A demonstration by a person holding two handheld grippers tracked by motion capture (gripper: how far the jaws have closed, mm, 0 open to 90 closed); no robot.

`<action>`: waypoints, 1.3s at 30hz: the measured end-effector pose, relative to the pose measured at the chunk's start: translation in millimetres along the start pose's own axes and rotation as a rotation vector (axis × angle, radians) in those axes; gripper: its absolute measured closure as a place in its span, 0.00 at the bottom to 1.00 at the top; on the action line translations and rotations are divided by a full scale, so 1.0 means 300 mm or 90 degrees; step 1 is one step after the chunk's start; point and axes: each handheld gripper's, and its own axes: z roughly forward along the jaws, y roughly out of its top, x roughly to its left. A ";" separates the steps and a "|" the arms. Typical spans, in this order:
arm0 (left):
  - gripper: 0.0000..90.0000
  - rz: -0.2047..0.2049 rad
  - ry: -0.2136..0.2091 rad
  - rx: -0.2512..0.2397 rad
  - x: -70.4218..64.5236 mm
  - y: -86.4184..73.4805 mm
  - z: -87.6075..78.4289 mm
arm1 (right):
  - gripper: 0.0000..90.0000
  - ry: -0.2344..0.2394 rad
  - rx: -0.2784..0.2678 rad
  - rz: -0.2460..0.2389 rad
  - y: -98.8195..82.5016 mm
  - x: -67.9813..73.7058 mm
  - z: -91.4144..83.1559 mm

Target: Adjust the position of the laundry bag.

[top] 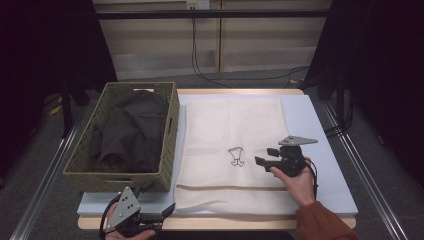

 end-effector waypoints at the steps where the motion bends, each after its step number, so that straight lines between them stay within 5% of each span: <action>1: 0.13 -0.005 0.000 -0.004 -0.001 -0.001 0.002 | 0.41 0.004 -0.001 0.003 -0.004 -0.005 -0.007; 12: 0.13 -0.013 0.001 -0.004 0.005 -0.006 0.001 | 0.45 -0.009 -0.047 -0.019 -0.040 -0.040 -0.118; 20: 0.13 -0.013 0.001 -0.002 0.004 -0.005 0.000 | 0.56 -0.013 -0.018 0.030 -0.119 -0.071 -0.226; 32: 0.13 -0.009 0.003 0.000 0.005 -0.003 -0.005 | 0.56 -0.025 -0.017 0.044 -0.199 -0.077 -0.314; 39: 0.13 -0.011 0.003 0.000 0.001 -0.002 -0.001 | 0.69 -0.024 -0.021 0.064 -0.250 -0.087 -0.368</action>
